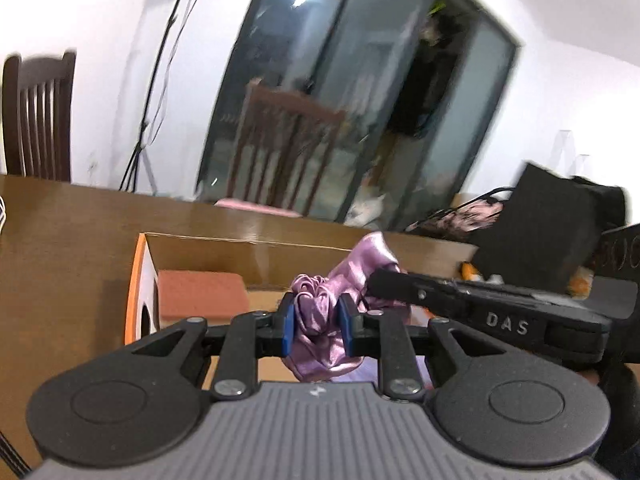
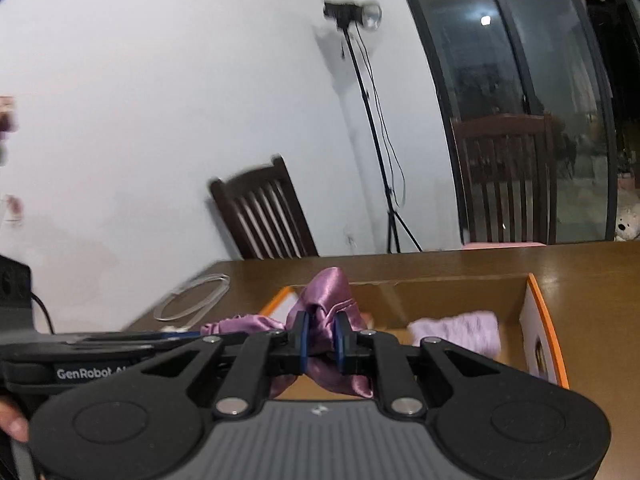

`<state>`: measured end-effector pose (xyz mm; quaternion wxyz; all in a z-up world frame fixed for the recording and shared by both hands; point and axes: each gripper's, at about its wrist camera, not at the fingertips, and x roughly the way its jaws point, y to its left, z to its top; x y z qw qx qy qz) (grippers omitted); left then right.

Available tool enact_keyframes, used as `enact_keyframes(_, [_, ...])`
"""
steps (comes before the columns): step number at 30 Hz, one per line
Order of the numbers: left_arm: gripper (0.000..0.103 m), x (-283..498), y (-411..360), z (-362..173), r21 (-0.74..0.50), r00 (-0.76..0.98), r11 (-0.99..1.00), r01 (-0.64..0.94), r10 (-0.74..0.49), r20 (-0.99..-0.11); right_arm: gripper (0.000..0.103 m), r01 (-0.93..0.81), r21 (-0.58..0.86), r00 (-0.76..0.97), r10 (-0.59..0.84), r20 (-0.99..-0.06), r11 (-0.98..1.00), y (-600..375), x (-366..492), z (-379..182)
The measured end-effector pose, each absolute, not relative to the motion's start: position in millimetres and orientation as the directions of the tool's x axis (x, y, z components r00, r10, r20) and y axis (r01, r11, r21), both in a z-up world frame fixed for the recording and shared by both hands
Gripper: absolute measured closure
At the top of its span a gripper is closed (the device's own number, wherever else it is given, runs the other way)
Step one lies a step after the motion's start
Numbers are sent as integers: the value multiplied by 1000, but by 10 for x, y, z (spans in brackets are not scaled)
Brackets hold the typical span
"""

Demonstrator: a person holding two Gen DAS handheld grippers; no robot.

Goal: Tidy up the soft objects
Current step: 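Lower the scrunchie into the box and open both grippers, then withdraw both grippers from the box toward the items on the table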

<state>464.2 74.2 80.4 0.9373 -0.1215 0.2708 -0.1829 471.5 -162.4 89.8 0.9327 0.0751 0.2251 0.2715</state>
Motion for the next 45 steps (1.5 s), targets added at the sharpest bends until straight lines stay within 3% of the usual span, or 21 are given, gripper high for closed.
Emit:
enact_keyframes(8, [78,5657,519,263,-306,671,940,154,-326,-666,91,-396,271,649,476,-594,878,-1315,6293,579])
enact_keyframes(10, [73,5752,460,179,-297,641,942,157,-326,-694,86,-392,238,626,447,-639,889,-1195,6485,444])
enact_keyframes(12, [58,5737,450,183,-306,646,936,171,-341,-683,70,-378,220,619,422,-663,899,-1130,6557,364])
enact_keyframes(14, [50,5694,475,246,-307,669,934,181,-346,-658,55,-374,251,614,441,-654,893,-1138,6531,361])
enact_keyframes(15, [46,5662,481,281,-296,680,939,178,-335,-652,53,-382,274,611,464,-641,882,-1152,6518,389])
enact_keyframes(21, [39,5319,616,579,-262,730,951,163,-295,-616,47,-392,259,667,466,-581,883,-1459,6070,755])
enact_keyframes(27, [34,4702,750,999,-205,788,970,132,-228,-571,39,-384,120,740,383,-553,916,-1894,5339,1174])
enact_keyframes(35, [20,3525,732,1450,-88,893,984,153,-175,-415,22,-366,36,823,342,-453,930,-2413,4198,1480])
enact_keyframes(45, [4,2116,564,1283,-15,948,987,163,-160,-276,14,-403,2,872,385,-302,915,-2627,2790,1327])
